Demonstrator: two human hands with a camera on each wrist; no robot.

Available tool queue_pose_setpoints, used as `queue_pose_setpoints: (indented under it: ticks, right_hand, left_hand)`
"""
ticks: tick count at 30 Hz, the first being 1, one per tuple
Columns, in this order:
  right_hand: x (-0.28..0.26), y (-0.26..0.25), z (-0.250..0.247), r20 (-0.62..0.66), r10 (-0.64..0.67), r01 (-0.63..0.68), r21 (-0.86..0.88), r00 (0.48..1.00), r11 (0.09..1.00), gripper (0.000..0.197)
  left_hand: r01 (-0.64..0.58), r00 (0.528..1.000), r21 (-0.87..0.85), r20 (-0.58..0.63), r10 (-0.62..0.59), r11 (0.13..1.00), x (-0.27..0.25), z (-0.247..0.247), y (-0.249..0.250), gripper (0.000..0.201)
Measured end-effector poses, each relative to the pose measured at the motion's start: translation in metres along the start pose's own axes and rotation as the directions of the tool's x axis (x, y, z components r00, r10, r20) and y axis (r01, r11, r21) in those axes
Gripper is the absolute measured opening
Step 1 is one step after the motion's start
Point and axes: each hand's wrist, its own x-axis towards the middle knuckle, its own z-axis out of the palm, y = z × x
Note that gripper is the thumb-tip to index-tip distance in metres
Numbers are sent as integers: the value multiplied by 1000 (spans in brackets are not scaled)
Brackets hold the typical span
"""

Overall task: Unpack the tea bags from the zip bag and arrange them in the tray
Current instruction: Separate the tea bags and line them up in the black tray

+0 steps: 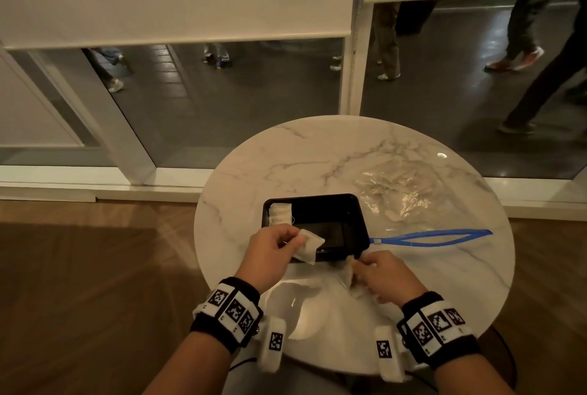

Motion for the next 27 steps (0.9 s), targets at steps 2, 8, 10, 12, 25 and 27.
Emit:
queue_pose_setpoints:
  ticks: [2,8,10,12,25,27]
  right_hand:
    - [-2,-4,-6,-6,11,-12,-52,1000,999,19]
    - [-2,-24,-14,-63,-284,288,51,957,956,32]
    - [-4,-33,-9,12,-380,376,110,925,920,37]
    - [-3,-35,0,23,-453,442,179,891,879,31]
    - [33,-59,12,-204,-185,262,469,961,843,10]
    - [49,-72,14,-181,-181,242,422,967,874,8]
  left_hand:
    - [-15,1000,23,20,15,1000,0,-1,4,11]
    - [-16,992,53,122,10,998,6,3,12,10]
    - [-39,983,21,182,35,999,9,5,14,11]
    - [-78,979,32,190,71,996,10,7,19,10]
    - [-171,985,746,146,93,643,7,-10,-11,19]
    - [-177,984,743,145,102,645,6,-9,-15,19]
